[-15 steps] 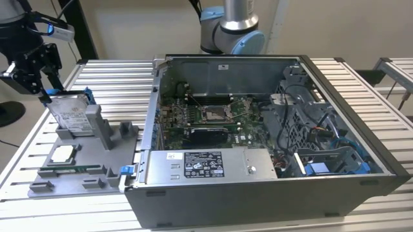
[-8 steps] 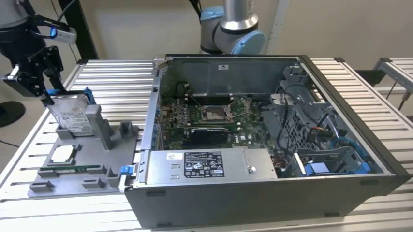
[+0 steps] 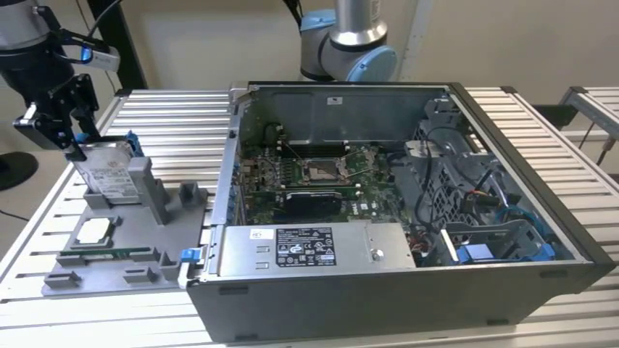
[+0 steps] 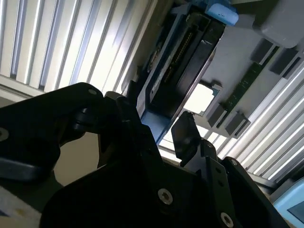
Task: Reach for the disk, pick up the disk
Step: 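Pick up the disk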
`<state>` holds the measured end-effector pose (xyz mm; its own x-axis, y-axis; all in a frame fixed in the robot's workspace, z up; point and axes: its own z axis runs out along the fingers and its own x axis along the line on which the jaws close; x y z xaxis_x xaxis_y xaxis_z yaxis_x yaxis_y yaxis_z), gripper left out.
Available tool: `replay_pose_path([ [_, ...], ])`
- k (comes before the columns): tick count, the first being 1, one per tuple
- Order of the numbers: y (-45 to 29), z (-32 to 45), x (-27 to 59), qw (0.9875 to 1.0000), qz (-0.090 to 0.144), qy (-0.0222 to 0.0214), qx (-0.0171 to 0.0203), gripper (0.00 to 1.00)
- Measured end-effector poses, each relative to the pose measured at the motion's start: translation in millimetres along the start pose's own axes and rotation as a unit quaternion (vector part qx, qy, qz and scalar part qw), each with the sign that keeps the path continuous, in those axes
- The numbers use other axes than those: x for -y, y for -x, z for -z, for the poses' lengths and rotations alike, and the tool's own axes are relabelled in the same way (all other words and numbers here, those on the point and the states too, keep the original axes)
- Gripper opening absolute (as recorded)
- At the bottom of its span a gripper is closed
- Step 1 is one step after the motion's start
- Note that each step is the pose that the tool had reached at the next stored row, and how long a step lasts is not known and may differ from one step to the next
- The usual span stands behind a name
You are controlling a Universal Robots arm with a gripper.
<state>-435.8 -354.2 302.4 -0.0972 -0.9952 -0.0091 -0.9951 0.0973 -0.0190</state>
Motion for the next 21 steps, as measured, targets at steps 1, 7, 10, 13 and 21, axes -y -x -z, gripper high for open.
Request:
replay_pose_path([
  [1,0.2,-1.3,-0.1,1.0,0.001,0.0001,0.0,1.0],
  [7,1.5,-9.9,-0.4,1.0,0.008,0.0001,0.0001,1.0],
  [10,2.4,-14.4,-0.6,0.9999,0.011,0.0002,0.0001,1.0],
  [13,3.5,-18.6,-1.0,0.9999,0.013,0.0003,0.0002,1.0],
  [21,4.5,-28.3,-3.1,0.9999,0.013,0.0007,0.0004,1.0],
])
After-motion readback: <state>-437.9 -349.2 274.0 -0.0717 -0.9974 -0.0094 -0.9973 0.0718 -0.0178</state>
